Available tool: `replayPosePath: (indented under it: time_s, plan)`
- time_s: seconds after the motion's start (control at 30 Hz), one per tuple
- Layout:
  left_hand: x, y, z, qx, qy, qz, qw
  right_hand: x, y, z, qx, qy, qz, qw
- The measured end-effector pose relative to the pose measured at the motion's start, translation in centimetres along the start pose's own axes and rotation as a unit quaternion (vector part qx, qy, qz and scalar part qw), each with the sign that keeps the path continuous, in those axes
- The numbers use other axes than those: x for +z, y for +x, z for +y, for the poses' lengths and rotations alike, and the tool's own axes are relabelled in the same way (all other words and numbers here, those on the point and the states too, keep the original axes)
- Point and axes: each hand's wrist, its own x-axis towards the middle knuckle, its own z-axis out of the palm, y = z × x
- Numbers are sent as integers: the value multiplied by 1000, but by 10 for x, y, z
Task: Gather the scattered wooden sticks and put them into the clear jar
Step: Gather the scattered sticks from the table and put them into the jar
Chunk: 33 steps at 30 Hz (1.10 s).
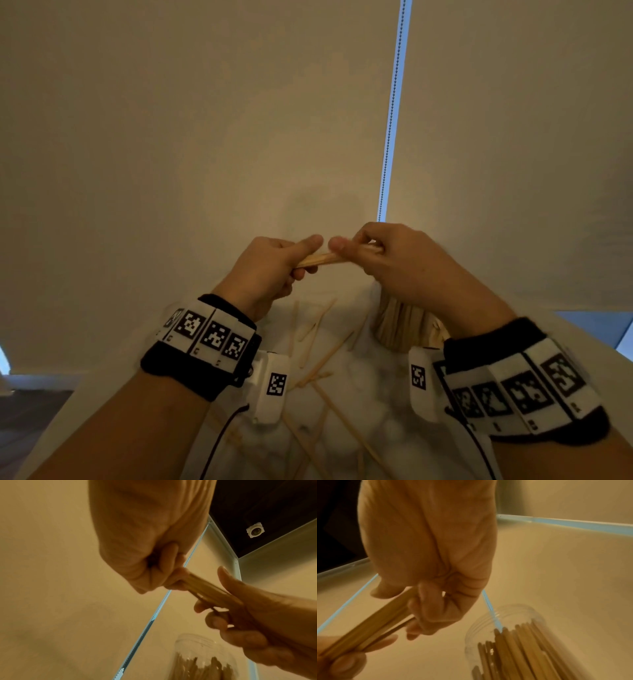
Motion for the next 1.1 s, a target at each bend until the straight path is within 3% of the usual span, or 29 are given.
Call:
replayPosePath:
  time_s: [0.2, 0.37, 0.5, 0.57, 0.7, 0.8, 0.93, 1.1]
  plan:
    - [31, -8, -1, -16, -144, -59, 988, -17, 1, 4, -2, 51, 86, 995]
    - [46, -13, 5, -40, -170, -82, 981, -51, -2, 16, 21, 58, 125, 990]
    - [54, -12, -3, -37, -90, -29, 995, -85, -5, 47, 87, 44, 237, 967]
    - [61, -7, -6, -48, -22, -59, 997, -89, -4, 59, 108, 8, 255, 961]
    - [84, 13, -3, -21, 119, -144, 982, -78, 12, 63, 122, -58, 185, 973]
    - [101, 32, 4, -1, 138, -184, 973, -73, 29, 52, 100, -104, 128, 981]
    - [111, 51, 1, 17, 179, -185, 966, -82, 47, 39, 55, -164, 111, 979]
    - [109, 54, -2, 14, 191, -190, 963, -82, 59, 42, 53, -232, 42, 970]
